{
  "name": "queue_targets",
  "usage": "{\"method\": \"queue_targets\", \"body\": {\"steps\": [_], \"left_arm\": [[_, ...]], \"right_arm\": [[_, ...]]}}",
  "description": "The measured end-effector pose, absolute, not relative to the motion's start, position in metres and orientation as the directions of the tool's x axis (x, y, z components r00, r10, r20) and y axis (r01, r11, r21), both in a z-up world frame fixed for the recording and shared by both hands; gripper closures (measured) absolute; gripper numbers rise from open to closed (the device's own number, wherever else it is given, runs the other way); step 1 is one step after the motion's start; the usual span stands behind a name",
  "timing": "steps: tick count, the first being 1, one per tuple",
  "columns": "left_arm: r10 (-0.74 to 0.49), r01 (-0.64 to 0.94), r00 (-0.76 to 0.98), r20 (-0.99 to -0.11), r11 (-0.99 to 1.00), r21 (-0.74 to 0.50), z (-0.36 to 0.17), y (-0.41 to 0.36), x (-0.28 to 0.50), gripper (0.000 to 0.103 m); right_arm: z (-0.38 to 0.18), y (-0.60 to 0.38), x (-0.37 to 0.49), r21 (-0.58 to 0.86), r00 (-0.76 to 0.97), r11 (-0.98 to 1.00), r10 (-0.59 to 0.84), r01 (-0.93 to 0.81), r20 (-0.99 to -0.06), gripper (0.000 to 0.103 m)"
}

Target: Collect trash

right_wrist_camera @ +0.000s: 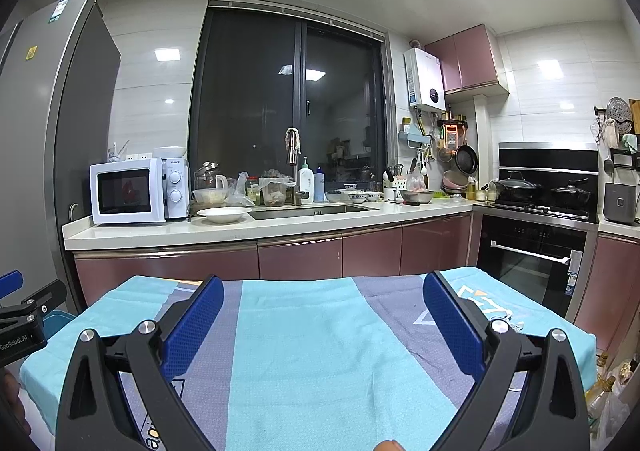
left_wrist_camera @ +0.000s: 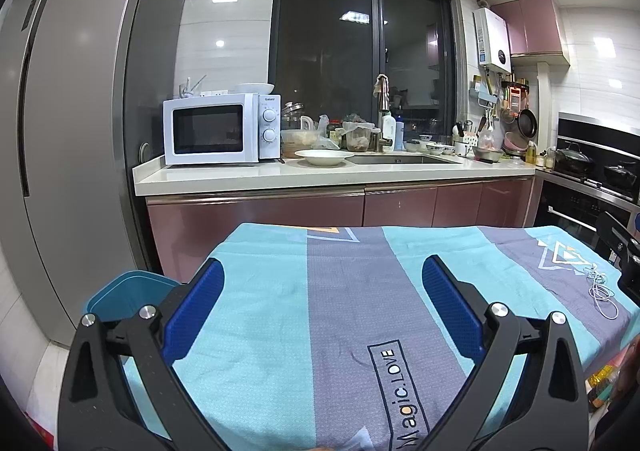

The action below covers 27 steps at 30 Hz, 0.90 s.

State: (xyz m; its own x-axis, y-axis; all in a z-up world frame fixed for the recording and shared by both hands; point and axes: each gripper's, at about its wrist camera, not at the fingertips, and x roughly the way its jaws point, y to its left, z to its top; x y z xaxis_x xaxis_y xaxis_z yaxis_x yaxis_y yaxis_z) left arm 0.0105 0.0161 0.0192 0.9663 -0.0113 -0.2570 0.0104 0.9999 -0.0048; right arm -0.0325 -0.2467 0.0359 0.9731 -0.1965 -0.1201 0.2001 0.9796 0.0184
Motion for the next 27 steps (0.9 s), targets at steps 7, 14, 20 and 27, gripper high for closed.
{"method": "queue_targets", "body": {"steps": [7, 14, 20, 27], "left_arm": [[-0.016, 0.015, 0.967, -0.254, 1.0, -0.006, 0.021, 0.017, 0.01, 0.005], [-0.019, 0.018, 0.968, -0.249, 1.0, -0.005, 0.025, 0.018, 0.009, 0.005], [-0.021, 0.021, 0.969, -0.246, 1.0, -0.004, 0.028, 0.02, 0.009, 0.005], [-0.027, 0.027, 0.97, -0.24, 1.0, -0.004, 0.03, 0.023, 0.011, 0.005]], "right_arm": [[0.036, -0.249, -0.033, 0.021, 0.973, 0.979, -0.199, 0.202, -0.116, 0.006], [0.036, -0.248, -0.032, 0.021, 0.974, 0.979, -0.197, 0.201, -0.115, 0.006], [0.037, -0.248, -0.031, 0.02, 0.974, 0.979, -0.197, 0.2, -0.113, 0.006], [0.036, -0.246, -0.032, 0.017, 0.974, 0.98, -0.196, 0.199, -0.112, 0.006]]}}
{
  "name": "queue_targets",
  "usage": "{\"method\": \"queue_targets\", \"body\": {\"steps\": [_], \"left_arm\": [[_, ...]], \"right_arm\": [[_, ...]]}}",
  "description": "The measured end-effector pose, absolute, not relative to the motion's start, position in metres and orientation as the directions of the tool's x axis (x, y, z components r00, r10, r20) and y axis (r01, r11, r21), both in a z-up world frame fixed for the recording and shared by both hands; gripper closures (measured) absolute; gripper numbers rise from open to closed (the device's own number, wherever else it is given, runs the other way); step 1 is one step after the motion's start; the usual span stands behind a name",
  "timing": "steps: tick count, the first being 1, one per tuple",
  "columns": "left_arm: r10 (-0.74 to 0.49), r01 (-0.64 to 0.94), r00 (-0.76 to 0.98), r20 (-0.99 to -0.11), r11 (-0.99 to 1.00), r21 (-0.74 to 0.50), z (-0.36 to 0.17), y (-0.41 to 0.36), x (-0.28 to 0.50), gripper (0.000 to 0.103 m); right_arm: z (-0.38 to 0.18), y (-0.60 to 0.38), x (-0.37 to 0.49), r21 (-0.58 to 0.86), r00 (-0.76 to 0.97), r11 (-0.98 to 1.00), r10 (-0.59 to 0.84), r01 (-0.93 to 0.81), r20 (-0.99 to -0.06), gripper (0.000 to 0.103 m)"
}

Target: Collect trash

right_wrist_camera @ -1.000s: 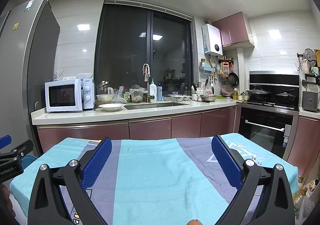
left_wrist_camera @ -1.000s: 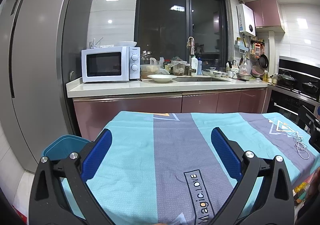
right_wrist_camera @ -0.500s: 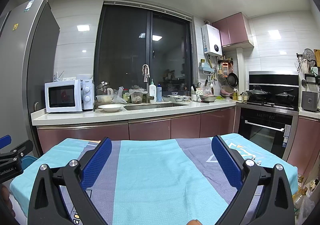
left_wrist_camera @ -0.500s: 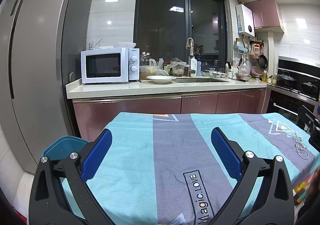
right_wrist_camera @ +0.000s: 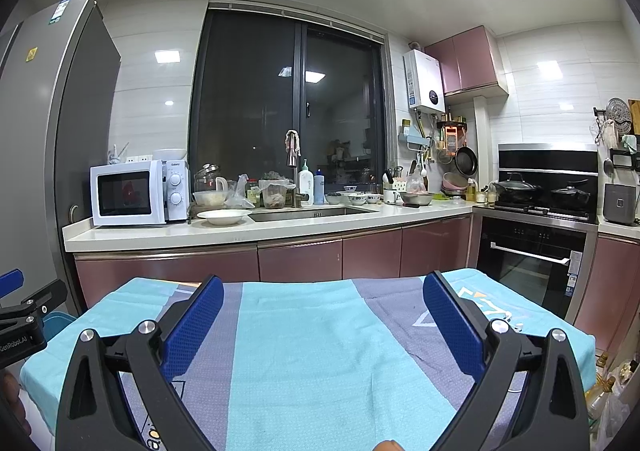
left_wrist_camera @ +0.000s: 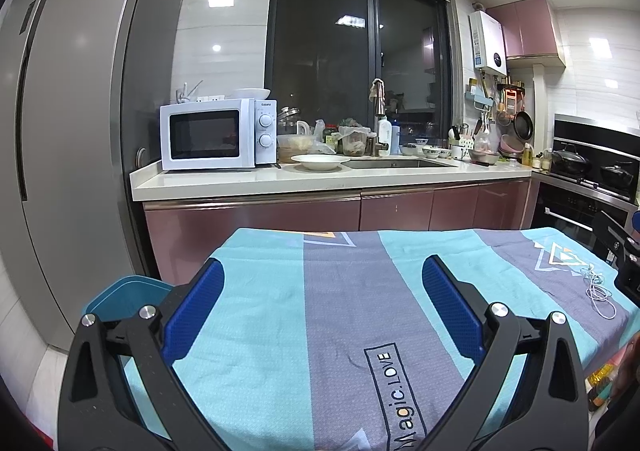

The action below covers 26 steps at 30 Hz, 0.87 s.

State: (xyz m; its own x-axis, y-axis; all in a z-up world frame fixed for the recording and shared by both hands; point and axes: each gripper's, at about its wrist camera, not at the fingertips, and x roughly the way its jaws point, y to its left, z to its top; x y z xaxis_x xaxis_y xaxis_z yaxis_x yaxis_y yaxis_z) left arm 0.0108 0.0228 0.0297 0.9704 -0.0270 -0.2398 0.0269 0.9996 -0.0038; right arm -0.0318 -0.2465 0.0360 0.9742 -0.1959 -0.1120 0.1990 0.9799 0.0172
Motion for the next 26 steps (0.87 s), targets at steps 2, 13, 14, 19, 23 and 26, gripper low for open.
{"method": "queue_targets", "body": {"steps": [2, 13, 14, 19, 23, 26], "left_arm": [[-0.03, 0.03, 0.97, -0.241, 1.0, -0.003, 0.0294, 0.0229, 0.0105, 0.005], [-0.028, 0.029, 0.971, -0.237, 1.0, 0.002, 0.0291, 0.0258, 0.0118, 0.005], [-0.029, 0.03, 0.971, -0.237, 1.0, 0.0, 0.0286, 0.025, 0.0104, 0.005], [-0.029, 0.029, 0.971, -0.237, 1.0, -0.001, 0.0274, 0.0248, 0.0099, 0.005], [-0.021, 0.023, 0.971, -0.237, 1.0, 0.004, 0.0261, 0.0244, 0.011, 0.005], [-0.021, 0.022, 0.971, -0.238, 1.0, 0.004, 0.0248, 0.0219, 0.0116, 0.005]], "right_arm": [[0.0362, -0.2464, -0.0316, 0.018, 0.974, 0.98, -0.196, 0.199, -0.112, 0.006], [0.0361, -0.2452, -0.0308, 0.017, 0.975, 0.98, -0.194, 0.197, -0.111, 0.006], [0.0365, -0.2456, -0.0314, 0.019, 0.975, 0.98, -0.194, 0.197, -0.111, 0.006], [0.0362, -0.2459, -0.0317, 0.019, 0.974, 0.98, -0.195, 0.199, -0.111, 0.006], [0.0358, -0.2475, -0.0314, 0.018, 0.974, 0.98, -0.194, 0.197, -0.115, 0.006], [0.036, -0.2485, -0.0317, 0.017, 0.974, 0.98, -0.194, 0.197, -0.116, 0.006]]}}
